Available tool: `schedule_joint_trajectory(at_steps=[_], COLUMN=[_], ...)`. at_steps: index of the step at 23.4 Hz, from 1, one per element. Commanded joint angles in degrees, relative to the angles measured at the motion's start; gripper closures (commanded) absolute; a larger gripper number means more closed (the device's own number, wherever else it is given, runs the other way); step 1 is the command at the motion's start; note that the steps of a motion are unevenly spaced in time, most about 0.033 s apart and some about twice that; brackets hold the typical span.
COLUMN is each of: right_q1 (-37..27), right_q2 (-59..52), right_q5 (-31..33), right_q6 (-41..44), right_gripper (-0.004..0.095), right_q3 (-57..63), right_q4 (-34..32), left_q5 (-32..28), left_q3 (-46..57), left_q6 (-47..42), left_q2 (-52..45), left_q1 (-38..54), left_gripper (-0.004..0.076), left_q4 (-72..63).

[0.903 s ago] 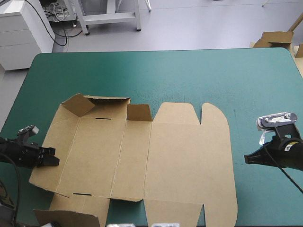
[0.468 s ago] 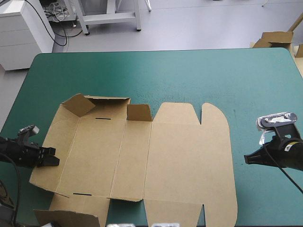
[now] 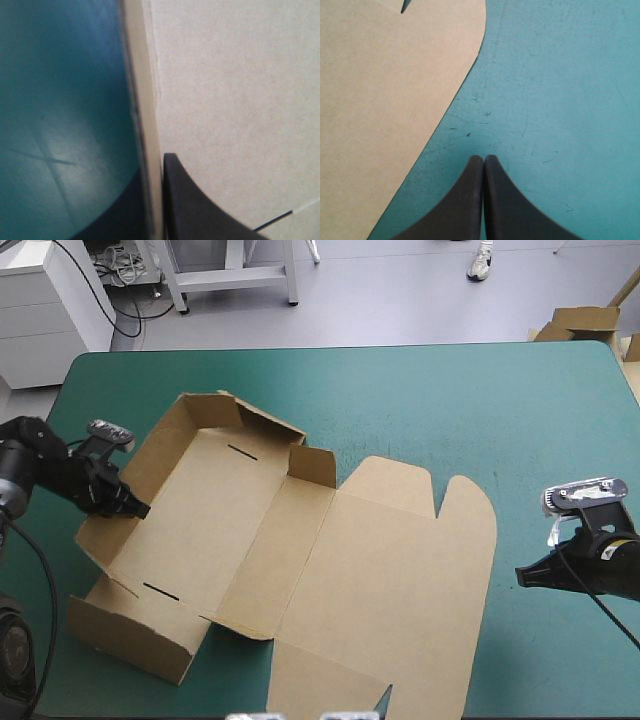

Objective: Fold the box

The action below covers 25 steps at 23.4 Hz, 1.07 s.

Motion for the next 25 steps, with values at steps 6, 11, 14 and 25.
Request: schedule_joint_trajectory(at_steps=[6, 11, 14, 25], right_q1=[-0.3, -0.3, -0.3, -0.3], right_q2=[-0.5, -0.5, -0.5, -0.5], right_q5=[-2.1, -1.9, -1.4, -1.3], right_q6=[-0.3, -0.3, -0.3, 0.4], right_gripper=[0.0929, 0.0929, 0.0929, 0.0929], right_q3=[-1.3, -1.3, -1.3, -1.3], right_q4=[0.4, 0.5, 0.6, 0.6], left_q5=[-8.6, -16.8, -21.8, -32.9], left_q3=[-12.0, -12.0, -12.0, -11.8], left_q6=[-5.1, -11.8, -14.2, -25.3], left_q2=[-2.0, -0.8, 1.5, 2.9], left_q1=[-20.8, -33.3, -41.7, -68.1], left_gripper=[0.0731, 0.0731, 0.0731, 0.0732], left_q4=[19.0, 33.8, 41.1, 63.8])
